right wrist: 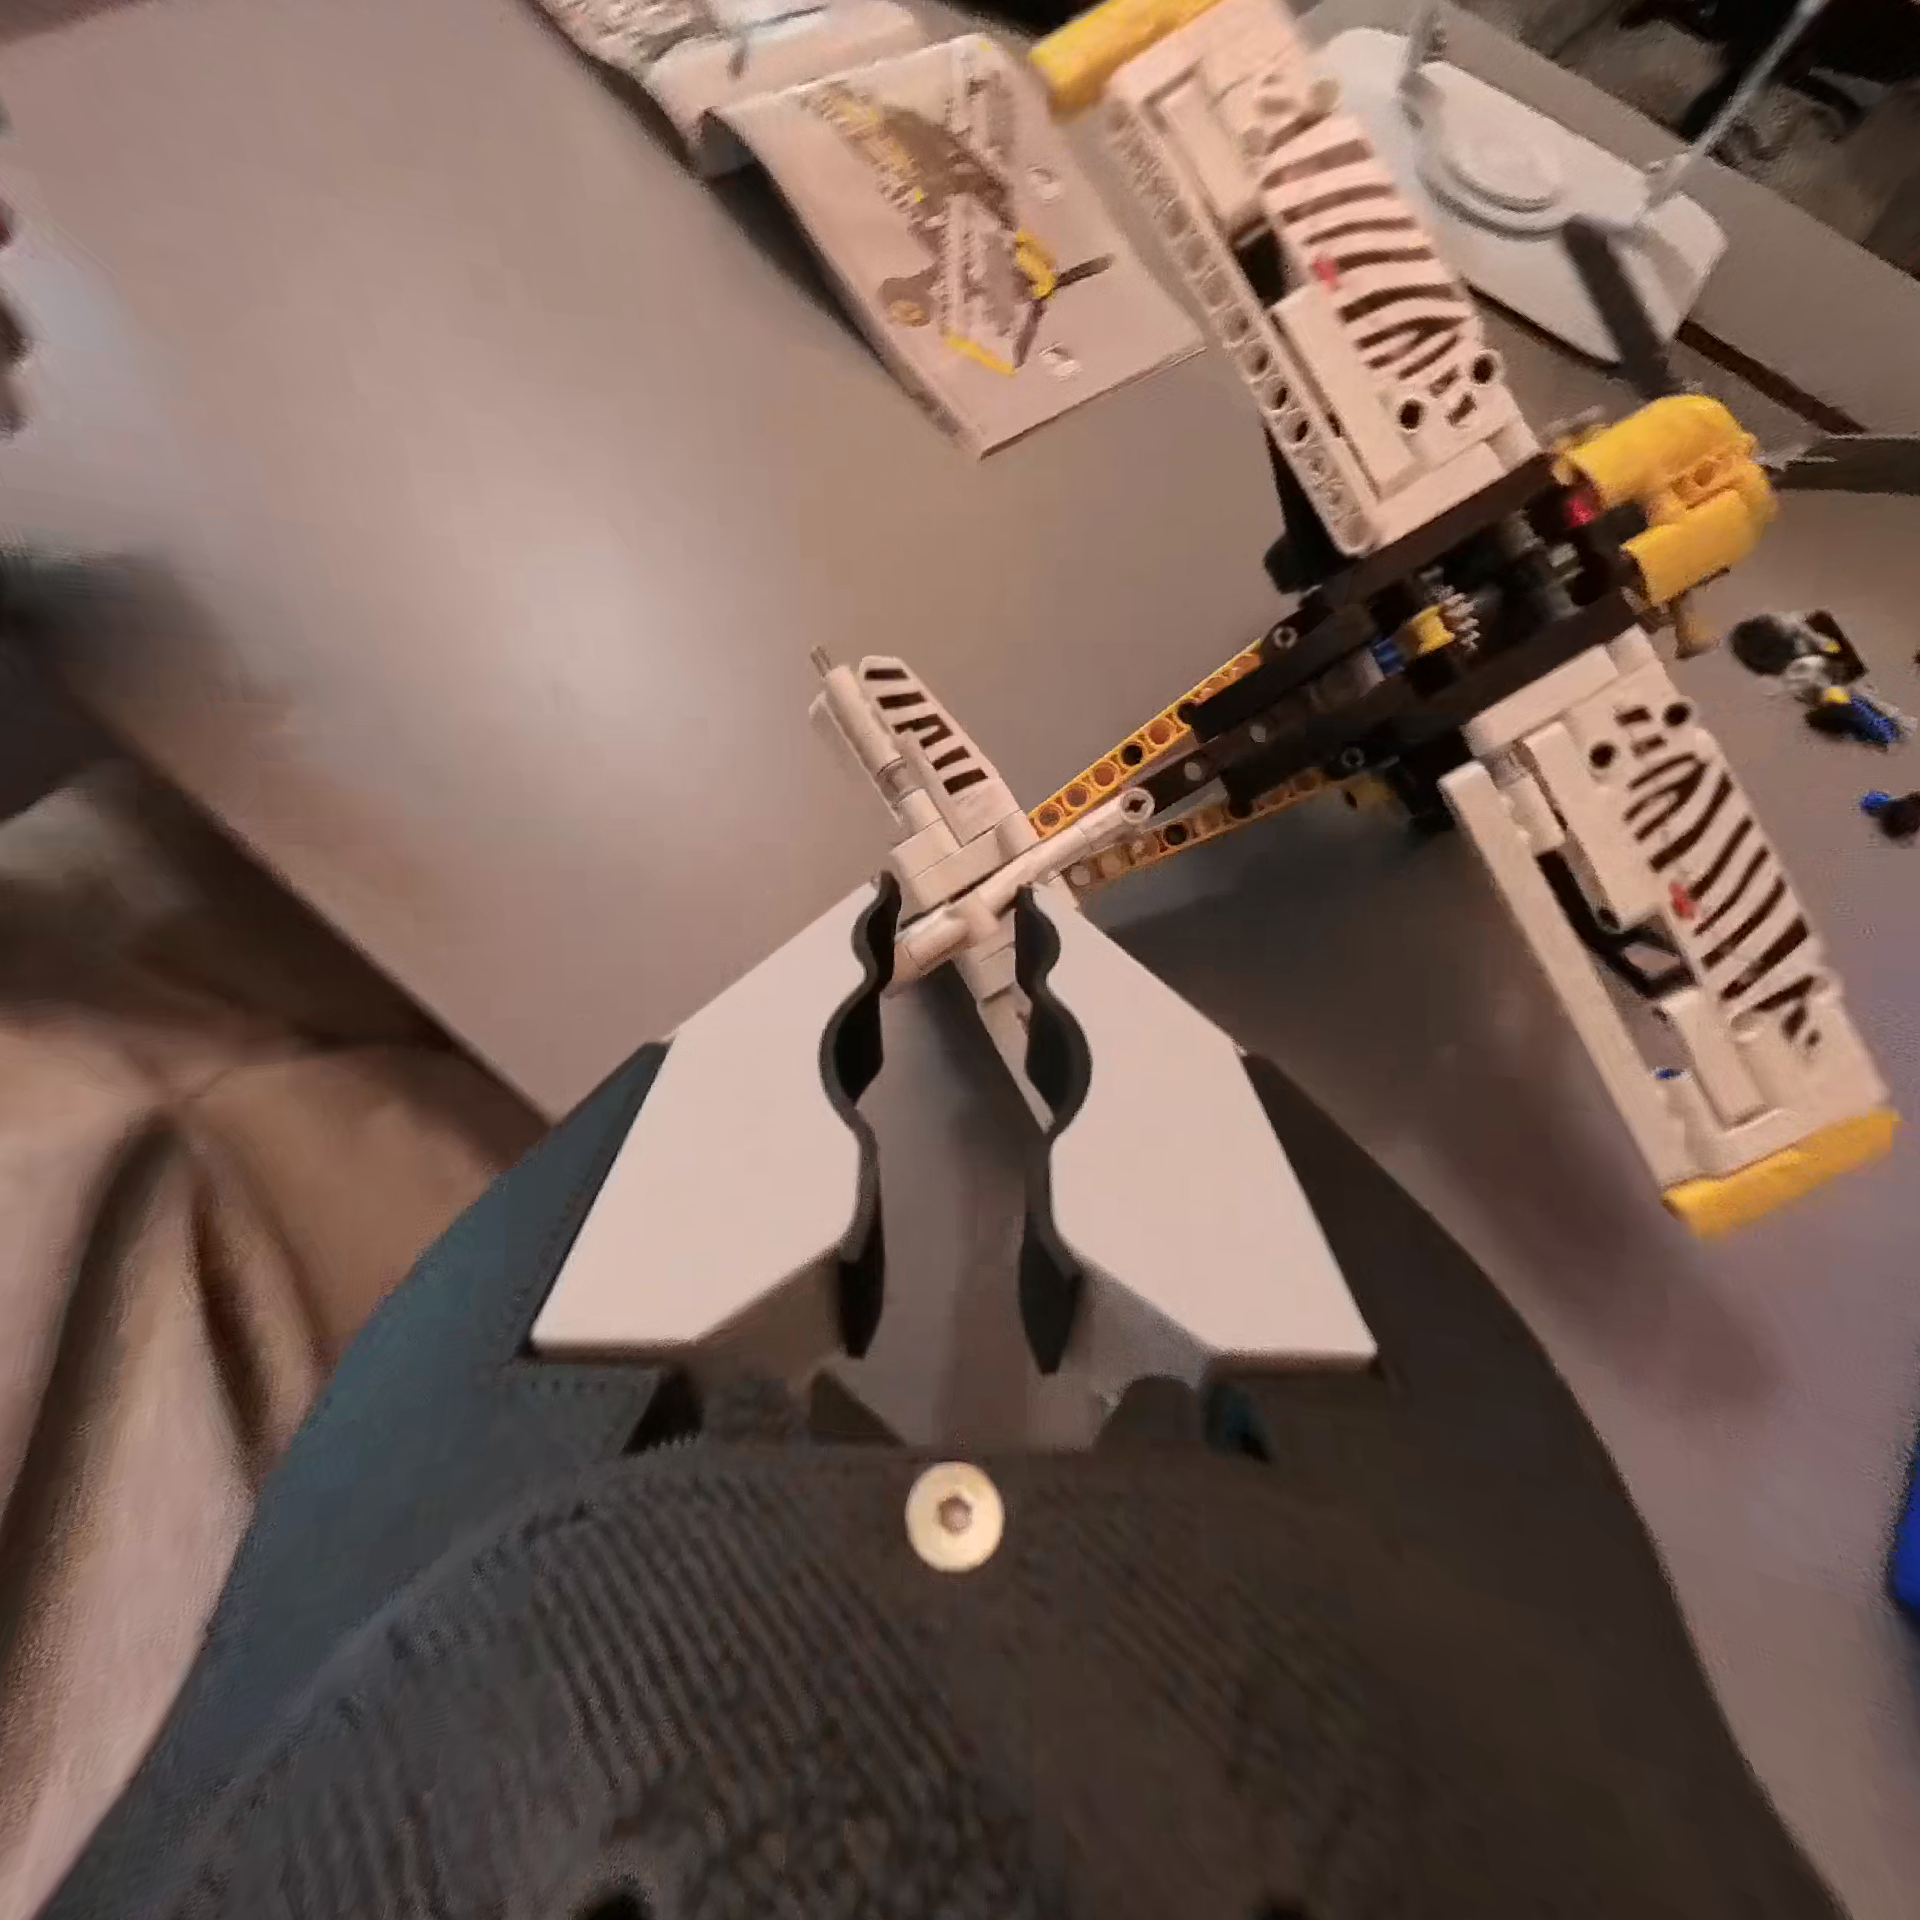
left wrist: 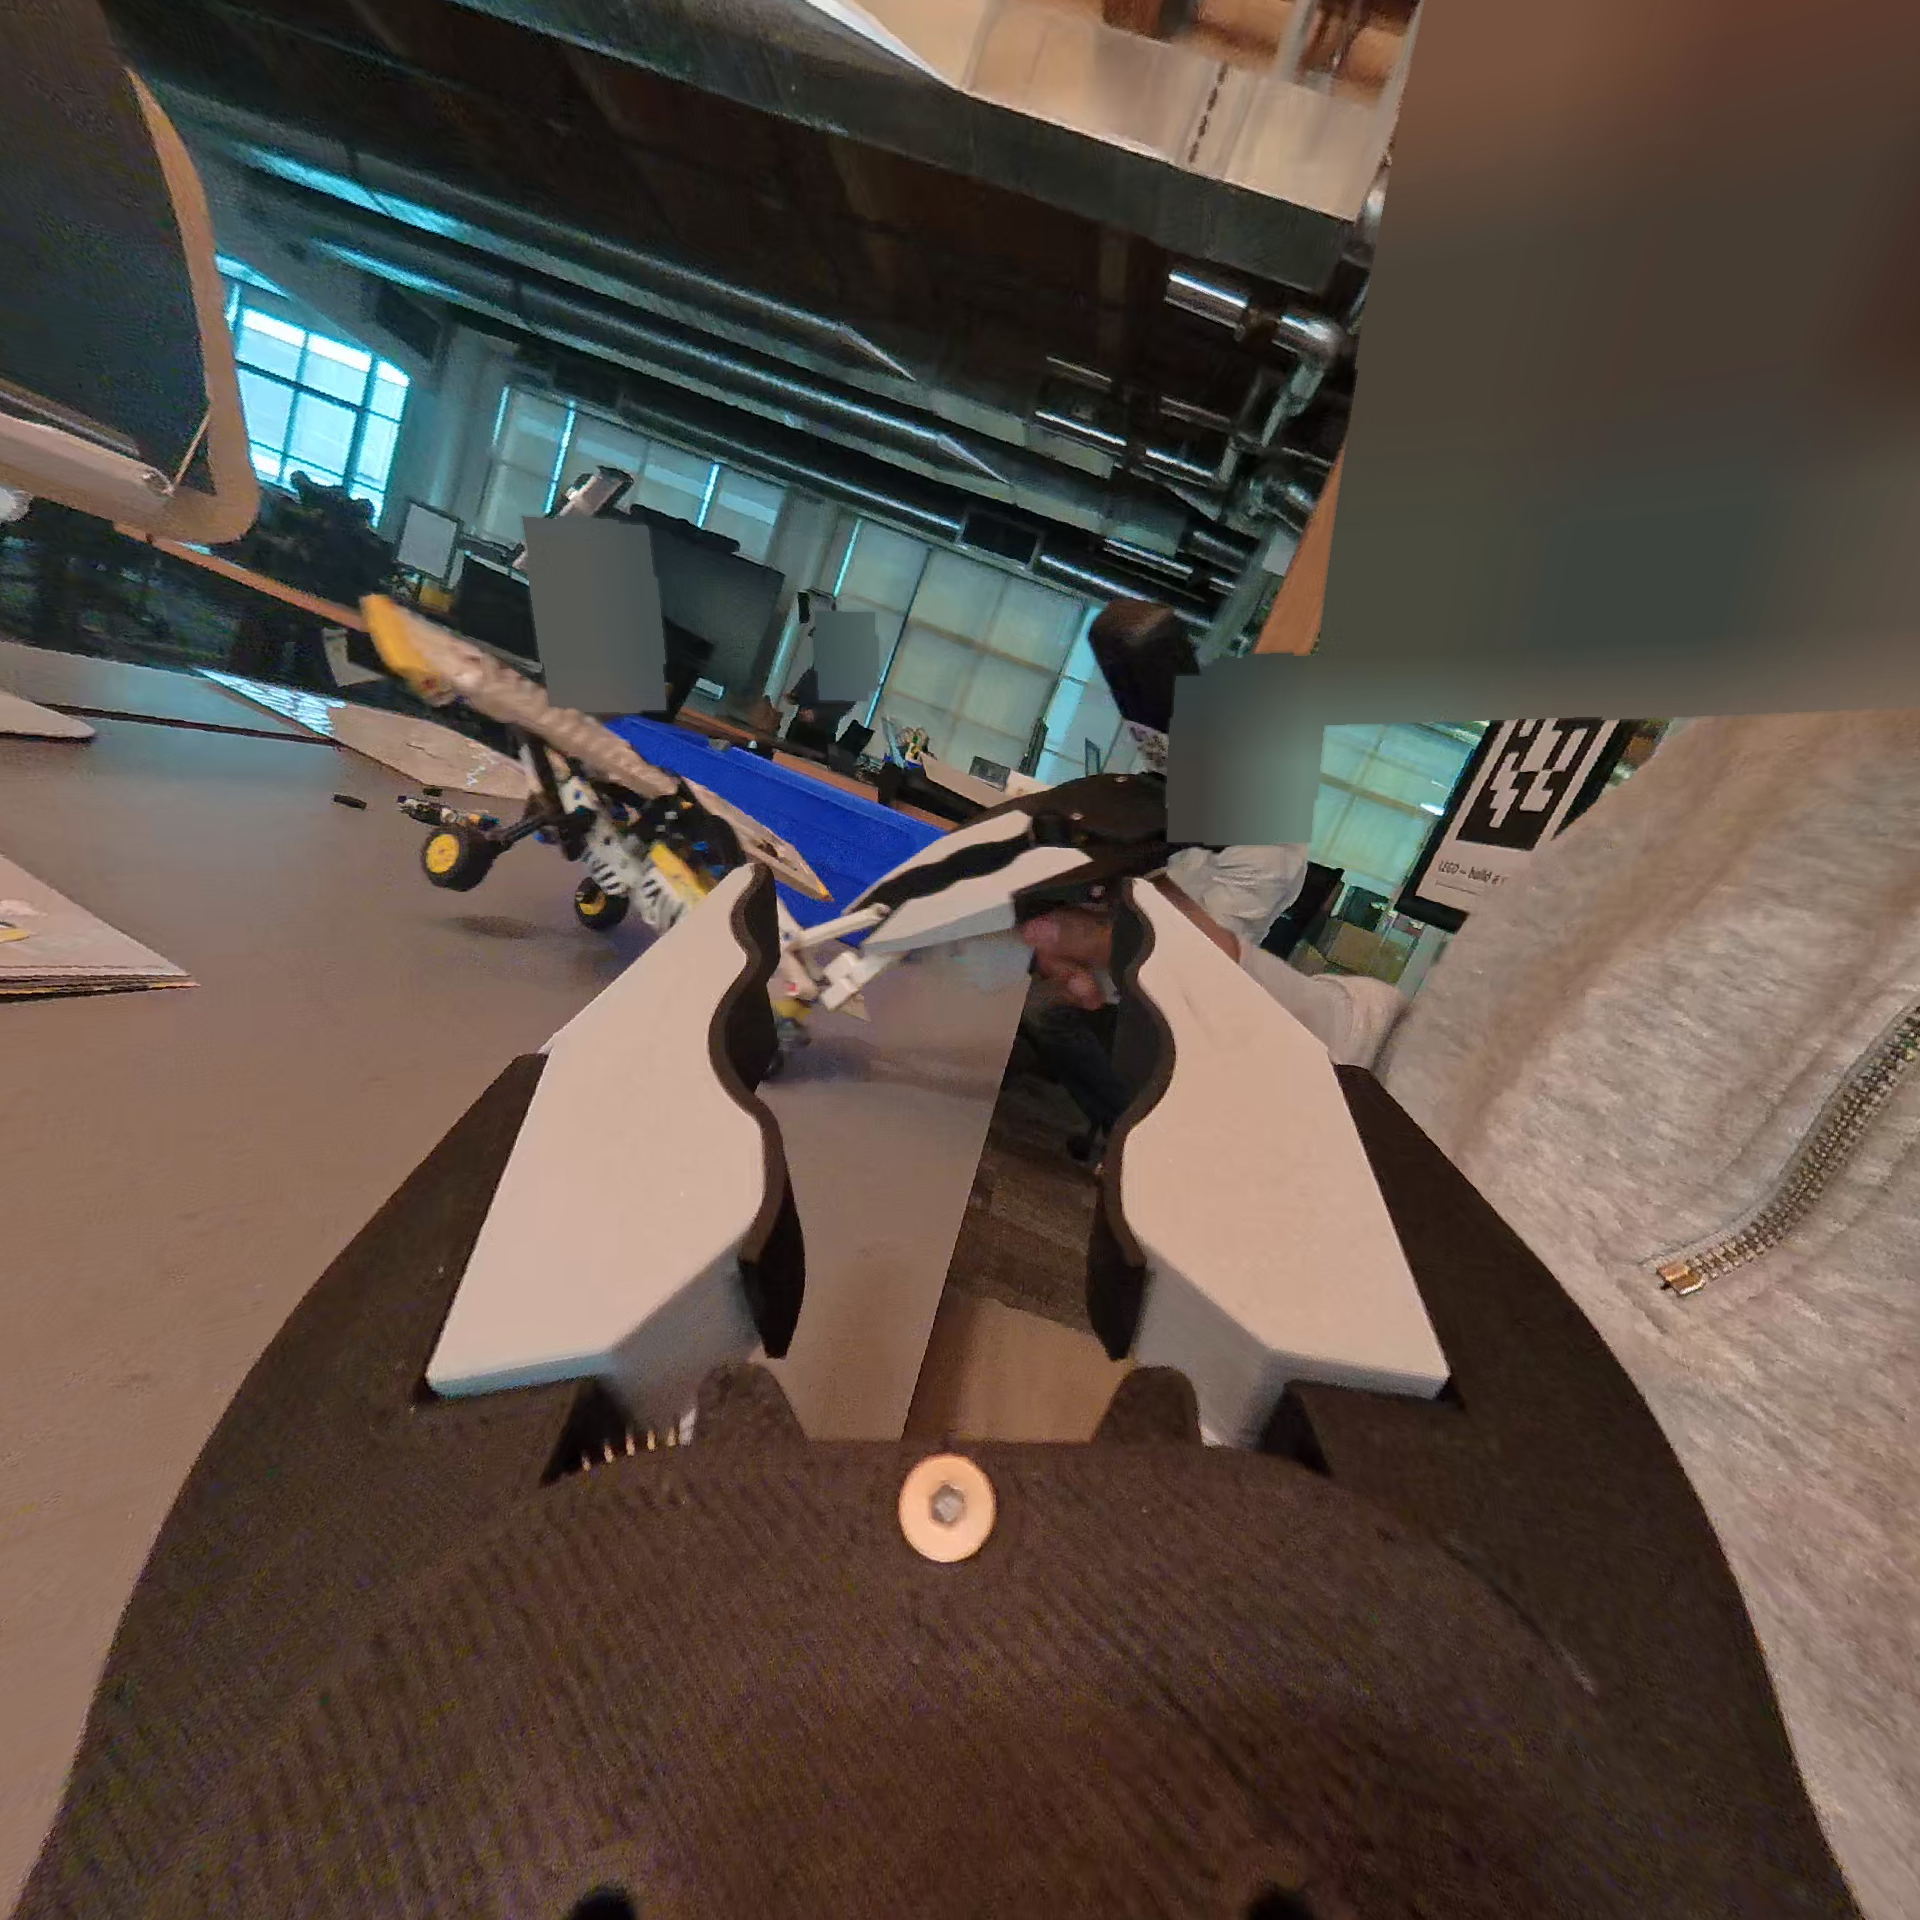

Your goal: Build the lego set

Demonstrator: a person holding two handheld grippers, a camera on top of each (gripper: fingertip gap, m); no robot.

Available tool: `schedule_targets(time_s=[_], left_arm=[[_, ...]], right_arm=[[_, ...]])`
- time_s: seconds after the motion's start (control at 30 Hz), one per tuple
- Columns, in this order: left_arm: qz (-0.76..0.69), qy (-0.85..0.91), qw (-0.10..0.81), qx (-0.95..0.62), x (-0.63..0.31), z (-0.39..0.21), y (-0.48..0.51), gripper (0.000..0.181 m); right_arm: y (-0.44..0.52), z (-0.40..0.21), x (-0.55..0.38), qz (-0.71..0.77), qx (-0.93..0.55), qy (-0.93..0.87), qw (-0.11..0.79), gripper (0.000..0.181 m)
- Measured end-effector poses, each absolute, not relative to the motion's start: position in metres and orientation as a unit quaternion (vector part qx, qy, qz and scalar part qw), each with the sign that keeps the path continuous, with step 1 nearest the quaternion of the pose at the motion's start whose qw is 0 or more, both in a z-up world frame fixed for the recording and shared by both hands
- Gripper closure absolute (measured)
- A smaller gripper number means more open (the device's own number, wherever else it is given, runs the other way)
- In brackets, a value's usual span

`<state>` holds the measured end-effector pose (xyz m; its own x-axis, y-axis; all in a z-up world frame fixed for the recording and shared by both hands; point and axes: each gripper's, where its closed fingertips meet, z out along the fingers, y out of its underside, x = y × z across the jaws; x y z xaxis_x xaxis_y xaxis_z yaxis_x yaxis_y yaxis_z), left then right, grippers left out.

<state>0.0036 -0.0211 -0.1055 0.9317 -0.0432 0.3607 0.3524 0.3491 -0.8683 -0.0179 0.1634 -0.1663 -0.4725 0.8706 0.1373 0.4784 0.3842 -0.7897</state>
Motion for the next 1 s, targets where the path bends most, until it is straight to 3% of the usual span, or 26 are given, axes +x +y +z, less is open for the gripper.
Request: schedule_targets(time_s=[0.2,0.4,0.53,0.67,0.8,0.9,1.0], left_arm=[[-0.115,-0.131,0.8,-0.574,0.004,-0.108,-0.011,0.12],[-0.094,-0.162,0.784,-0.592,-0.022,-0.107,0.005,0.12],[-0.12,-0.215,0.745,-0.62,-0.054,-0.106,0.033,0.116],[-0.154,-0.196,0.712,-0.657,-0.071,-0.102,0.077,0.115],[-0.141,-0.198,0.7,-0.671,-0.109,-0.104,0.111,0.12],[-0.181,-0.214,0.698,-0.659,-0.126,-0.101,0.128,0.123],[-0.186,-0.209,0.731,-0.623,-0.121,-0.086,0.12,0.124]], right_arm=[[0.213,-0.159,0.03,0.333,-0.408,-0.801,0.285,0.172],[0.272,-0.135,0.035,0.313,-0.441,-0.743,0.395,0.181],[0.265,-0.123,0.033,0.366,-0.441,-0.713,0.404,0.161],[0.251,-0.104,0.037,0.4,-0.419,-0.697,0.422,0.152],[0.247,-0.112,0.034,0.41,-0.45,-0.702,0.369,0.13],[0.247,-0.121,0.027,0.397,-0.472,-0.71,0.339,0.127],[0.254,-0.116,0.03,0.387,-0.47,-0.7,0.374,0.13]])
